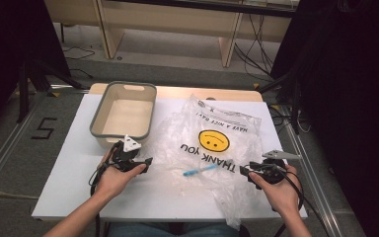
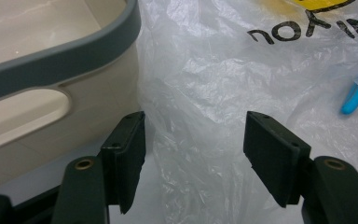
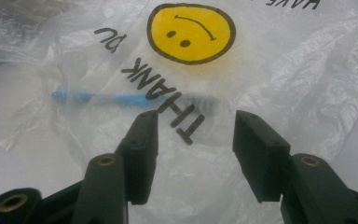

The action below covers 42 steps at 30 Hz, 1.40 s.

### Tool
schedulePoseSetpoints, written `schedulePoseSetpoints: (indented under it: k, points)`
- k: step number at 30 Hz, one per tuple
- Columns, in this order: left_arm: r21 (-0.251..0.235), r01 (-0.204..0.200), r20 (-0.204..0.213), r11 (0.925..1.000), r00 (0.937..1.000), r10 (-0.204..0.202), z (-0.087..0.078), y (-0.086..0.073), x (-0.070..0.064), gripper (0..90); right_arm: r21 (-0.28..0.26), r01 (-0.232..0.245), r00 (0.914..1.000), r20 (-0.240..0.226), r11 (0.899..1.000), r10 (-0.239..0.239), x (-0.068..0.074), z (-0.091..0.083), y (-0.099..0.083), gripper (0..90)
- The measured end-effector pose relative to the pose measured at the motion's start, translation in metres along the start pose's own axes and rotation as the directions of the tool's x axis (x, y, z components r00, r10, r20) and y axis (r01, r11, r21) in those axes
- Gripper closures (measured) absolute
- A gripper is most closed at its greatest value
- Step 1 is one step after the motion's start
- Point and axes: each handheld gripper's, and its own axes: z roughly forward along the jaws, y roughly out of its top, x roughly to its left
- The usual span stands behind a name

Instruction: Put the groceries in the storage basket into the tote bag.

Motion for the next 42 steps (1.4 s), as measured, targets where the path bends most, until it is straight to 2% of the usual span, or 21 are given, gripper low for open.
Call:
schedulePoseSetpoints:
  k: [4,5,6,9,11,15,19,20,21,22,24,28,29,31,32,33,34,35,36,40,42]
  points:
    - [0.015,0.012,0.009,0.9998,0.9999,-0.012,0.001,-0.001,0.001,38.6,0.02,-0.012,0.9999,-0.008,1.0,0.012,0.002,0.0,-0.004,50.0]
    - [0.018,0.015,0.01,0.9997,0.9998,-0.015,0.002,-0.002,0.001,38.6,0.053,-0.018,0.9997,-0.017,0.998,0.019,0.004,0.001,-0.008,49.3]
    - [0.024,0.017,0.011,0.9996,0.9998,-0.018,0.002,-0.002,0.002,38.6,0.053,-0.018,0.9997,-0.017,0.998,0.019,0.004,0.001,-0.008,49.3]
    - [0.048,0.017,0.011,0.9987,0.9998,-0.018,0.005,-0.004,0.003,38.0,0.132,-0.033,0.999,-0.024,0.991,0.037,0.007,0.006,-0.016,47.5]
    - [0.067,0.015,0.015,0.9977,0.9998,-0.016,0.006,-0.005,0.003,38.1,0.14,-0.038,0.9991,-0.014,0.989,0.041,0.007,0.007,-0.017,47.5]
    - [0.1,0.009,0.022,0.995,0.9997,-0.012,0.01,-0.007,0.003,37.8,0.176,-0.073,0.9958,0.067,0.982,0.062,0.002,0.004,-0.02,45.7]
    - [0.14,0.013,0.035,0.9901,0.9992,-0.018,0.015,-0.011,0.004,39.1,0.209,-0.113,0.9899,0.109,0.971,0.092,-0.002,0.007,-0.025,44.7]
    - [0.147,0.014,0.037,0.989,0.9991,-0.019,0.016,-0.011,0.004,40.3,0.209,-0.113,0.9899,0.109,0.971,0.092,-0.002,0.007,-0.025,44.7]
    - [0.155,0.014,0.039,0.9878,0.999,-0.02,0.016,-0.012,0.004,41.3,0.235,-0.127,0.9881,0.115,0.964,0.102,-0.004,0.01,-0.028,44.6]
    - [0.161,0.017,0.039,0.9869,0.999,-0.024,0.017,-0.012,0.004,41.3,0.235,-0.127,0.9881,0.115,0.964,0.102,-0.004,0.01,-0.028,44.6]
    - [0.18,0.033,0.052,0.9831,0.9978,-0.043,0.018,-0.013,0.005,46.7,0.27,-0.13,0.9876,0.121,0.954,0.1,-0.005,0.015,-0.032,47.0]
    - [0.204,0.039,0.06,0.9781,0.9968,-0.052,0.02,-0.014,0.006,54.3,0.291,-0.111,0.9891,0.125,0.95,0.078,-0.004,0.017,-0.033,54.8]
    - [0.205,0.039,0.053,0.9781,0.9973,-0.051,0.02,-0.014,0.006,59.0,0.3,-0.092,0.9899,0.131,0.95,0.054,-0.004,0.018,-0.032,62.1]
    - [0.212,0.034,0.053,0.9766,0.9975,-0.047,0.019,-0.013,0.006,61.1,0.301,-0.088,0.9891,0.139,0.95,0.048,-0.004,0.018,-0.032,66.2]
    - [0.217,0.032,0.051,0.9756,0.9978,-0.044,0.019,-0.013,0.006,65.4,0.308,-0.067,0.9874,0.157,0.949,0.018,-0.005,0.018,-0.032,74.5]
    - [0.217,0.032,0.051,0.9756,0.9978,-0.044,0.019,-0.013,0.006,67.2,0.308,-0.067,0.9874,0.157,0.949,0.018,-0.005,0.018,-0.032,74.5]
    - [0.226,0.023,0.047,0.9739,0.9983,-0.035,0.019,-0.013,0.006,69.3,0.313,-0.066,0.9868,0.161,0.948,0.016,-0.007,0.018,-0.032,81.6]
    - [0.23,0.024,0.047,0.973,0.9983,-0.036,0.018,-0.013,0.006,69.3,0.313,-0.066,0.9868,0.161,0.948,0.016,-0.007,0.018,-0.032,81.6]
    - [0.234,0.023,0.048,0.972,0.9982,-0.036,0.018,-0.012,0.005,74.0,0.317,-0.078,0.9866,0.161,0.945,0.028,-0.01,0.018,-0.031,87.9]
    - [0.25,0.012,0.058,0.9681,0.9979,-0.027,0.018,-0.012,0.003,82.5,0.324,-0.093,0.9887,0.142,0.941,0.049,-0.014,0.018,-0.03,90.0]
    - [0.261,0.009,0.069,0.9654,0.9973,-0.028,0.017,-0.011,0.001,84.8,0.316,-0.088,0.9874,0.153,0.945,0.041,-0.016,0.018,-0.028,90.0]
